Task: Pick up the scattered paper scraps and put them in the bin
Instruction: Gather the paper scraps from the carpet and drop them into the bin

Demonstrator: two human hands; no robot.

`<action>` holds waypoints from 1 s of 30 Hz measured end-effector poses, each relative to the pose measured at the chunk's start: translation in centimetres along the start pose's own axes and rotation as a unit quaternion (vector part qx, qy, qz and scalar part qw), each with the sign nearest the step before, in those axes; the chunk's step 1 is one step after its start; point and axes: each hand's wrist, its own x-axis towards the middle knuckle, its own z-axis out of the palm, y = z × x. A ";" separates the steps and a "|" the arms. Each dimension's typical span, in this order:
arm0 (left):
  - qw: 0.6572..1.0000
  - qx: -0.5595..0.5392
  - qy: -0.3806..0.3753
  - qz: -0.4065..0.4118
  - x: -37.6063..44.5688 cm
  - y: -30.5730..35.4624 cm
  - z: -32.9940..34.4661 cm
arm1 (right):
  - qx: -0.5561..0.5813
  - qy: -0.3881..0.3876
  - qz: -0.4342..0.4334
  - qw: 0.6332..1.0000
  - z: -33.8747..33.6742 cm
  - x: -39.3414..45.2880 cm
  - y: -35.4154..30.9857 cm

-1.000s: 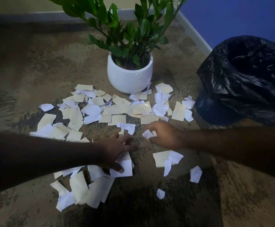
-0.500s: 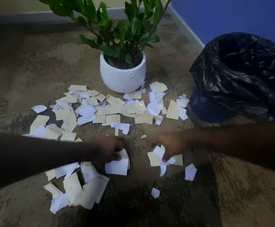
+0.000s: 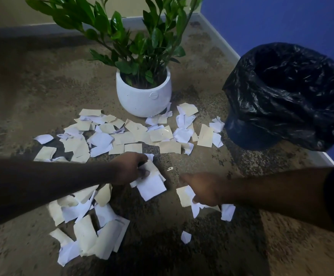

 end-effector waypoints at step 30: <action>0.997 -0.061 0.045 -0.035 -0.6 0.6 -2.1 | 0.013 0.011 0.004 1.000 -2.5 0.2 0.4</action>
